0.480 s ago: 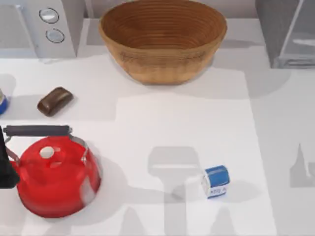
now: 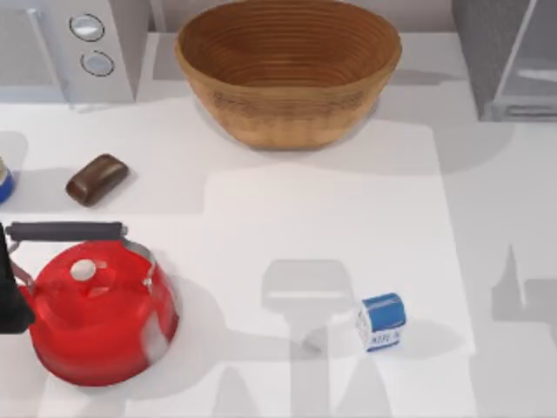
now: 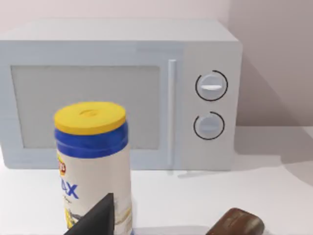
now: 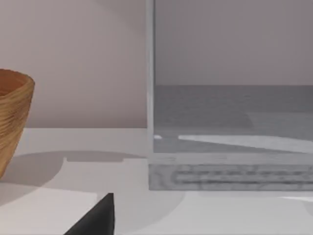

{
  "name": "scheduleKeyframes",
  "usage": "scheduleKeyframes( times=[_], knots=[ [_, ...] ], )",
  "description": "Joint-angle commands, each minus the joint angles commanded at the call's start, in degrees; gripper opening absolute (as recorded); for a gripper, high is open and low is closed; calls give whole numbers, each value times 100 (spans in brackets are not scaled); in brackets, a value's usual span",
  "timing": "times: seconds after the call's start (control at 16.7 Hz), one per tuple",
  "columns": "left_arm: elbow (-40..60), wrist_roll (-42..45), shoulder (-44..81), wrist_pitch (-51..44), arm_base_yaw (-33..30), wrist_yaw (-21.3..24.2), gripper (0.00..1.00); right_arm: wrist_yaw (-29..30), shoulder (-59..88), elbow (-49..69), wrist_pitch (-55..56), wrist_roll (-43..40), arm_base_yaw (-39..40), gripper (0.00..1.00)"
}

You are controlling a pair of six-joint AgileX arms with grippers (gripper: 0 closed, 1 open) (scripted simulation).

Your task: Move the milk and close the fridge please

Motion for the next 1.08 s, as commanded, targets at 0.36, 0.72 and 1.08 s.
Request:
scheduleKeyframes(
  times=[0.36, 0.72, 1.08],
  knots=[
    [0, 0, 0, 0, 0, 0, 100, 2461, 1925, 48, 1810, 46, 2443, 100],
    [0, 0, 0, 0, 0, 0, 100, 3926, 3141, 89, 2969, 79, 3904, 100],
    [0, 0, 0, 0, 0, 0, 100, 3988, 3203, 72, 3029, 84, 3965, 100]
  ],
)
